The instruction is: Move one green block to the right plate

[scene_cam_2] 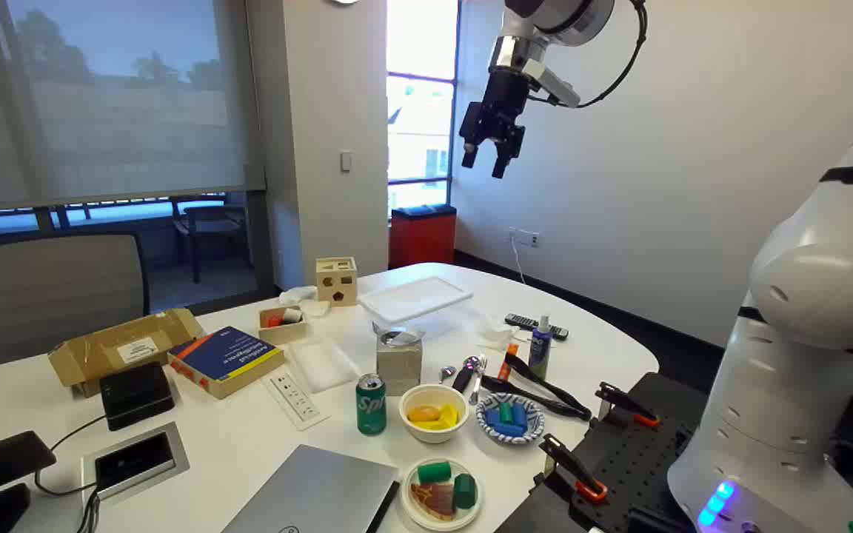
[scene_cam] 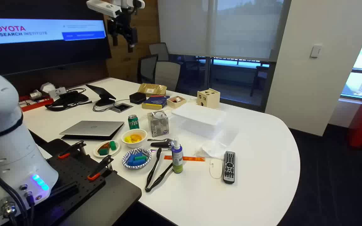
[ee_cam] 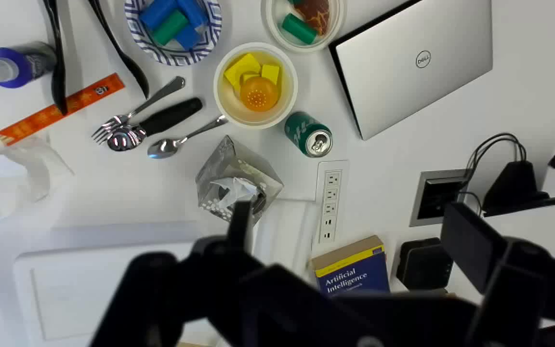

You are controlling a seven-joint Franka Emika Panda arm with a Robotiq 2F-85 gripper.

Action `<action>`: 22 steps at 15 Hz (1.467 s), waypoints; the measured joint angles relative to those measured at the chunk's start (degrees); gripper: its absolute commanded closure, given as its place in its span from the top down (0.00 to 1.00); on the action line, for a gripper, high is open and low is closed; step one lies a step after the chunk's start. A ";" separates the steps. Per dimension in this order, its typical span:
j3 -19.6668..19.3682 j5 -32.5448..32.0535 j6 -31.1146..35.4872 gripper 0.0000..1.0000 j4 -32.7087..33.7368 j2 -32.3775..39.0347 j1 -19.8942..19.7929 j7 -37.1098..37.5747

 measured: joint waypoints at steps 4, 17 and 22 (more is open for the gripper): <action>0.00 0.00 0.01 1.00 0.00 0.00 0.00 0.00; 20.26 -1.78 34.41 1.00 -20.68 10.78 1.48 31.31; 25.62 -7.27 46.57 1.00 -30.22 18.22 1.80 54.97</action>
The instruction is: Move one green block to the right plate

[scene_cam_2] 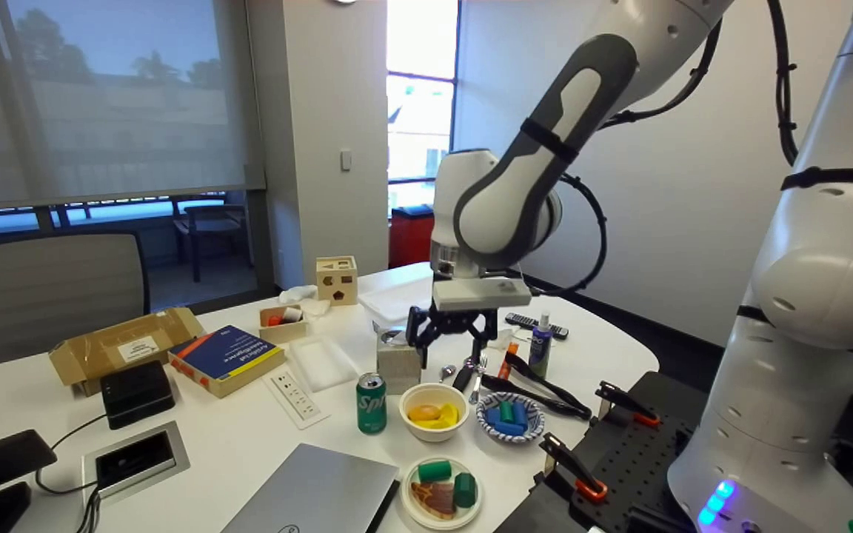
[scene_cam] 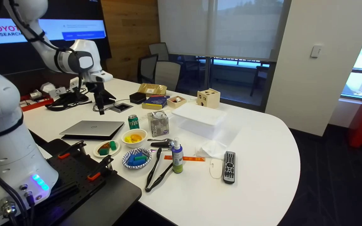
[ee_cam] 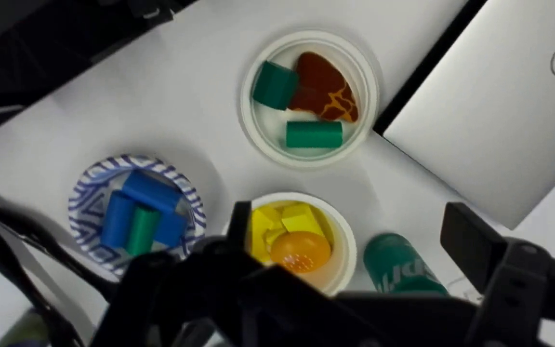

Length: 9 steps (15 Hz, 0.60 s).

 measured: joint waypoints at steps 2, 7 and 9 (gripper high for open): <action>-0.47 -3.00 4.89 1.00 -2.79 2.72 1.18 9.25; -7.09 -13.21 22.13 1.00 -3.60 15.00 6.71 26.64; -15.29 -15.82 26.08 1.00 -2.28 19.43 13.32 30.10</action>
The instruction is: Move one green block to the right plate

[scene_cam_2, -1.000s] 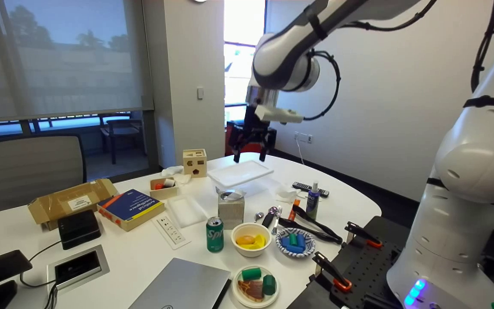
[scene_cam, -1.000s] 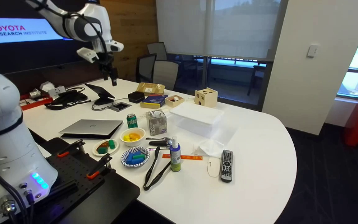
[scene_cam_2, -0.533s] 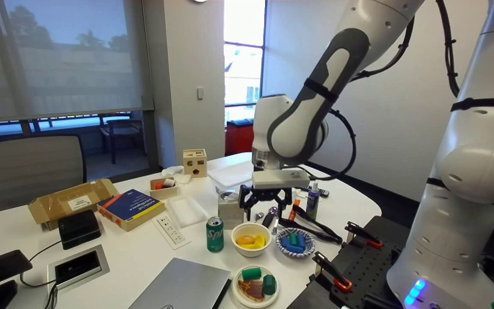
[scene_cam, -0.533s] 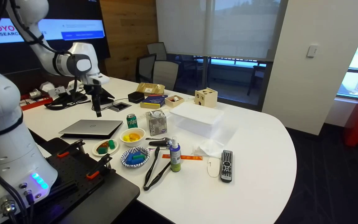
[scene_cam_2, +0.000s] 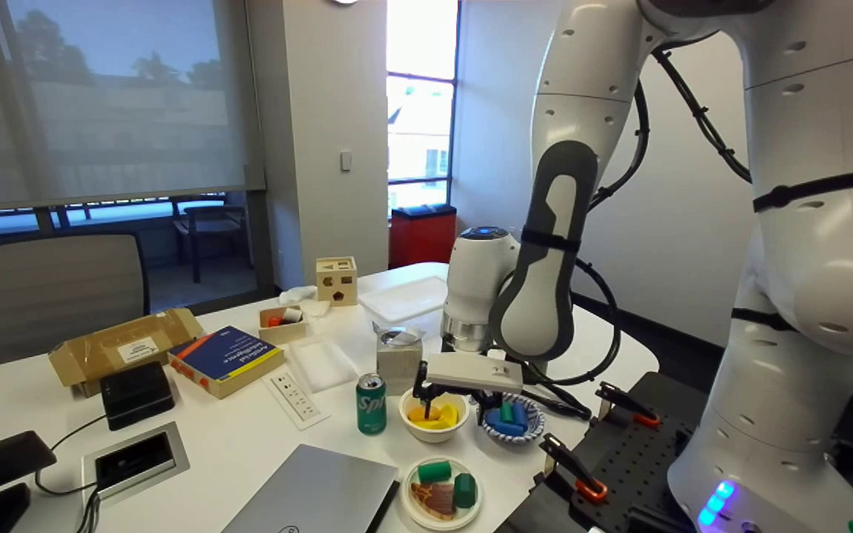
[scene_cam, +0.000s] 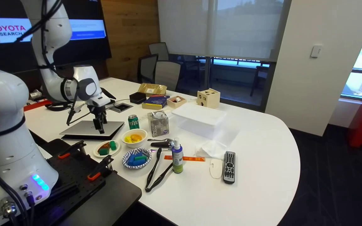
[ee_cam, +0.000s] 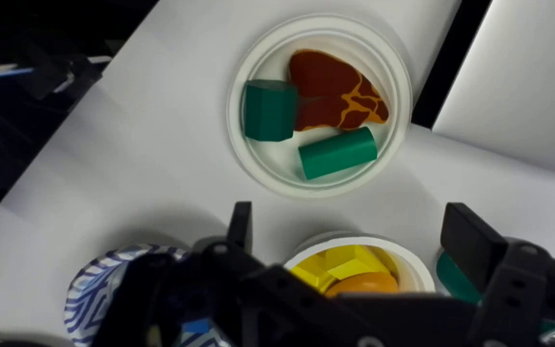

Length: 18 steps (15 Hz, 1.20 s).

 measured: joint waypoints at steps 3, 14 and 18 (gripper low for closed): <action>-5.44 0.20 4.24 1.00 3.05 6.66 5.44 0.61; 9.45 10.57 12.07 1.00 11.87 21.67 -8.41 -28.43; 11.37 13.35 11.95 1.00 12.18 22.26 -11.49 -35.87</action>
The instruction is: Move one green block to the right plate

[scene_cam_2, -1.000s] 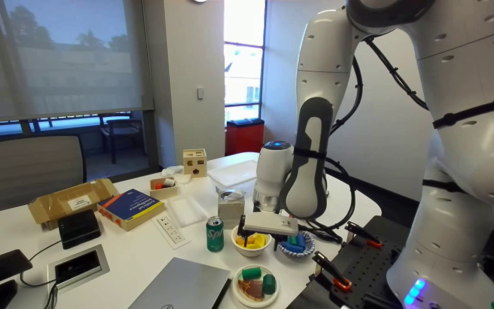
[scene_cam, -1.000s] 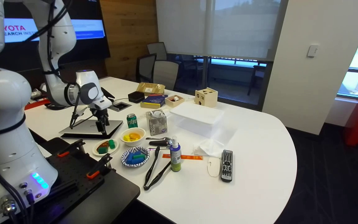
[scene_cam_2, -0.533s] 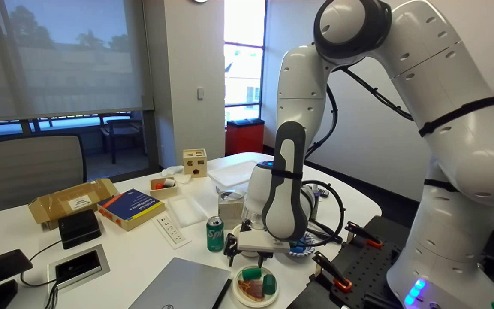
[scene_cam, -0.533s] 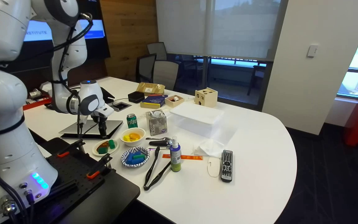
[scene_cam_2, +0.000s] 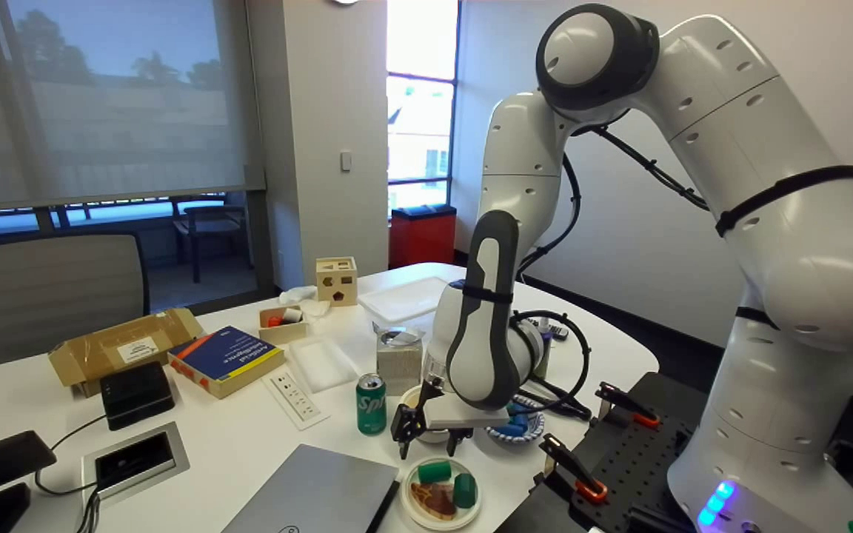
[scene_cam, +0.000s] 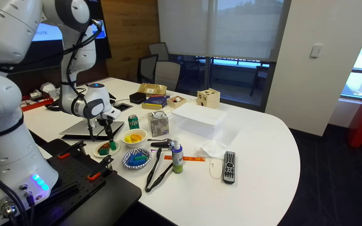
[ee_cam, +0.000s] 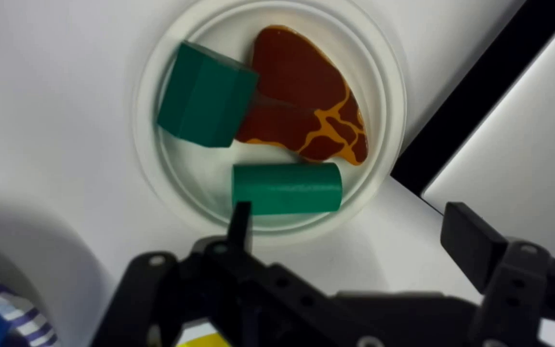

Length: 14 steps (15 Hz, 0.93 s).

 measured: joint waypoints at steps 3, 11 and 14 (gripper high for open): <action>1.57 2.12 -0.70 1.00 0.15 0.43 -1.52 -3.39; 1.68 9.56 -3.87 1.00 0.80 1.77 -0.87 -7.30; 0.83 10.57 -4.81 1.00 2.24 2.51 -0.10 -7.65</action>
